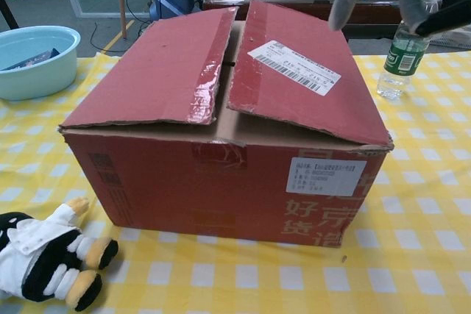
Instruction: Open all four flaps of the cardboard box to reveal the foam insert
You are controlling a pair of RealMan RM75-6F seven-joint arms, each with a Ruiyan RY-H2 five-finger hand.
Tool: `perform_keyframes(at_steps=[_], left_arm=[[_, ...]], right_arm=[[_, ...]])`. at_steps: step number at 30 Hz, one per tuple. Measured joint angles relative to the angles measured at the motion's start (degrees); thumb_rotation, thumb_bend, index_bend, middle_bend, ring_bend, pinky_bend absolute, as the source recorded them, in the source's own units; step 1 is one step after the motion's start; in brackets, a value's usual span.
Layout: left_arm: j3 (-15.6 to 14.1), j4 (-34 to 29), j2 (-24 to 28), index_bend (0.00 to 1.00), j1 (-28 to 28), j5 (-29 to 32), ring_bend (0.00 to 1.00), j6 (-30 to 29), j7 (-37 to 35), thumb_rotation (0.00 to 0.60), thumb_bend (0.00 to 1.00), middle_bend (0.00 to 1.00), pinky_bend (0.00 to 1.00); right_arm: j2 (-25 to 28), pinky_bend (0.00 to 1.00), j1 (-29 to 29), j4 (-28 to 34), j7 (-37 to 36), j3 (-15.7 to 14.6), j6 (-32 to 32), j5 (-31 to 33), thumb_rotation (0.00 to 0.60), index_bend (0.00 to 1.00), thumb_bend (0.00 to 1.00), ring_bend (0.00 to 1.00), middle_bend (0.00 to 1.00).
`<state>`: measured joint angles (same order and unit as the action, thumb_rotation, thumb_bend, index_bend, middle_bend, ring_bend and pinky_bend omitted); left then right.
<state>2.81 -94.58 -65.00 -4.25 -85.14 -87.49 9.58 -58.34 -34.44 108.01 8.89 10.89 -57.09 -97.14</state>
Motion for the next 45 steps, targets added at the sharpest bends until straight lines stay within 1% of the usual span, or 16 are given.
perform_keyframes(at_steps=[2,8,11,20,26,31,38,45], left_arm=[[0.0,-0.02,0.05,0.33,0.14,0.07,0.04,-0.13,-0.01,0.6,0.29,0.1,0.0],[-0.05,-0.09,0.29,0.33,0.63,0.43,0.04,-0.49,-0.08,0.6,0.29,0.1,0.0],[-0.02,-0.11,0.33,0.33,0.82,0.65,0.04,-0.64,-0.05,0.6,0.29,0.1,0.0],[0.17,-0.2,0.5,0.33,1.08,1.09,0.04,-0.76,0.05,0.6,0.29,0.1,0.0],[0.17,0.08,0.49,0.33,1.34,1.44,0.04,-0.78,-0.29,0.6,0.29,0.1,0.0],[0.19,0.42,0.27,0.33,1.38,1.45,0.04,-0.69,-0.55,0.6,0.29,0.1,0.0],[0.26,0.63,0.04,0.33,1.25,1.54,0.04,-0.36,-0.53,0.6,0.29,0.1,0.0],[0.32,0.73,-0.31,0.33,1.06,1.48,0.04,-0.06,-0.46,0.6,0.29,0.1,0.0]], right_arm=[[-2.65,0.17,-2.2,-1.06,0.37,0.89,1.51,0.74,0.6,0.32,1.0,0.14,0.32],[-8.04,0.17,-7.94,-4.45,-0.04,2.52,5.37,2.67,0.6,0.32,1.0,0.14,0.32],[-10.26,0.17,-9.97,-6.18,-0.08,3.04,5.83,2.93,0.6,0.32,1.0,0.14,0.33],[-14.53,0.17,-15.11,-9.94,-1.59,3.52,8.2,4.36,0.6,0.32,1.0,0.14,0.33],[-15.97,0.17,-17.32,-11.79,-1.07,3.12,10.19,6.5,0.6,0.32,1.0,0.14,0.34],[-16.45,0.17,-18.08,-12.71,-0.75,2.7,10.74,8.01,0.6,0.33,1.0,0.14,0.36],[-16.3,0.17,-18.22,-12.97,0.22,2.03,9.97,9.83,0.6,0.33,1.0,0.14,0.43],[-15.45,0.17,-17.73,-12.37,0.45,1.59,8.1,10.27,0.6,0.34,1.0,0.15,0.47]])
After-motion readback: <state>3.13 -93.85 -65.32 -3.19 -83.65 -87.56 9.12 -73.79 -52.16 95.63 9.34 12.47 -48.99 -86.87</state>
